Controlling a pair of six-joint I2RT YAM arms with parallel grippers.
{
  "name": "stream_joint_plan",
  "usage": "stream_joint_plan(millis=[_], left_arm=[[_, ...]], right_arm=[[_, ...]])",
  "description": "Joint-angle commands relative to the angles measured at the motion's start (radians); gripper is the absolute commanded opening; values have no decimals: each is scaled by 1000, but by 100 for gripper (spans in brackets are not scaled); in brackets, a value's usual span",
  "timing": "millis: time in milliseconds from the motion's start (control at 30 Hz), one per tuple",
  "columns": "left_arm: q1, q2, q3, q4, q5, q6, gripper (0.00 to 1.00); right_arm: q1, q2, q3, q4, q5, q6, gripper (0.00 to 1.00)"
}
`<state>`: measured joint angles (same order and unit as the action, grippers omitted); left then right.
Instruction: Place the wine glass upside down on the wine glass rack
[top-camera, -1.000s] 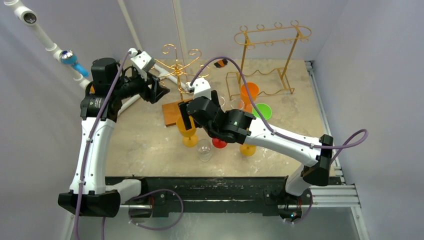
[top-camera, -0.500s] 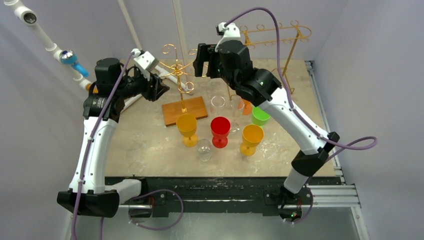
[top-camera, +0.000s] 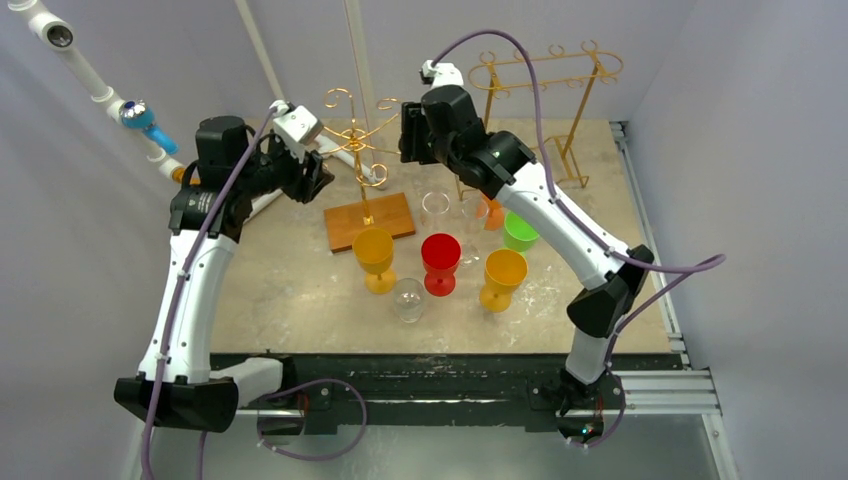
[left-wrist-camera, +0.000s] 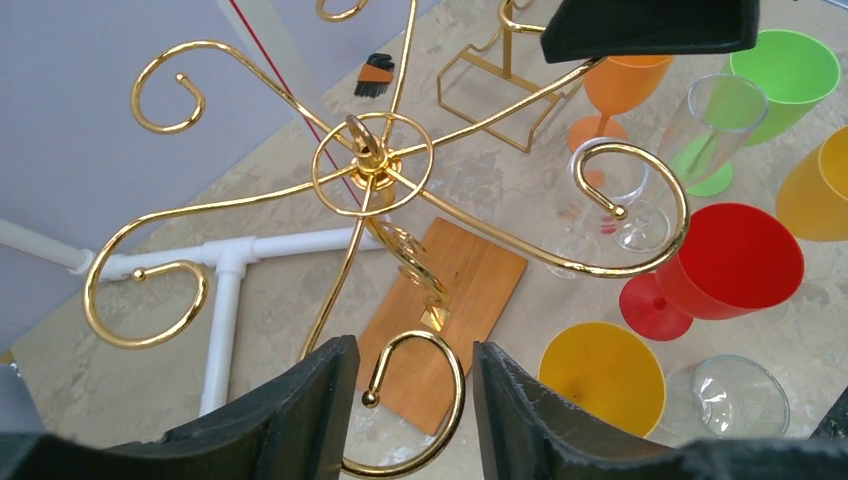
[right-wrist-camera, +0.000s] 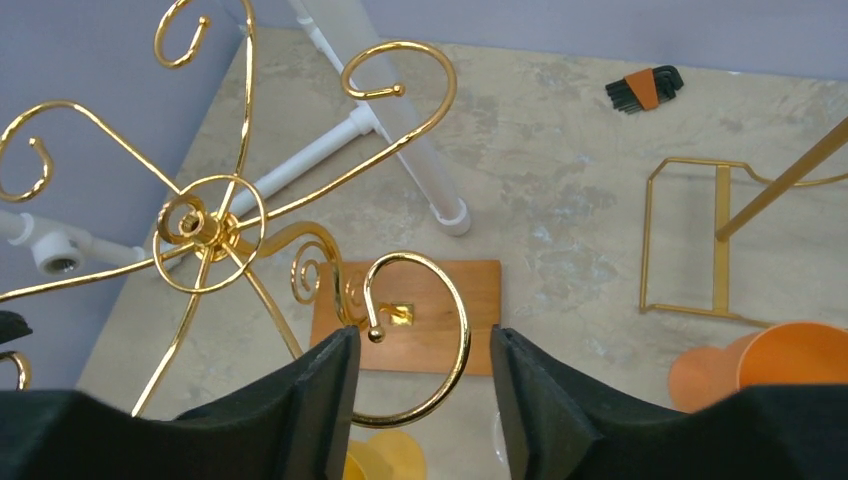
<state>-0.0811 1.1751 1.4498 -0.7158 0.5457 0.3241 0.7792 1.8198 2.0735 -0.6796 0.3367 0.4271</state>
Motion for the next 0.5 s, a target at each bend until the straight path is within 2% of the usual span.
stream_joint_plan(millis=[0, 167, 400, 467], left_arm=[[-9, 12, 7, -104, -187, -119, 46], [-17, 9, 4, -79, -199, -122, 34], [-25, 14, -7, -44, -228, -127, 20], [-29, 15, -14, -33, -235, -133, 15]], right_arm=[[-7, -66, -42, 60, -44, 13, 50], [-7, -101, -121, 105, -79, 33, 40], [7, -200, -249, 147, -121, 93, 18], [16, -229, -277, 155, -115, 103, 15]])
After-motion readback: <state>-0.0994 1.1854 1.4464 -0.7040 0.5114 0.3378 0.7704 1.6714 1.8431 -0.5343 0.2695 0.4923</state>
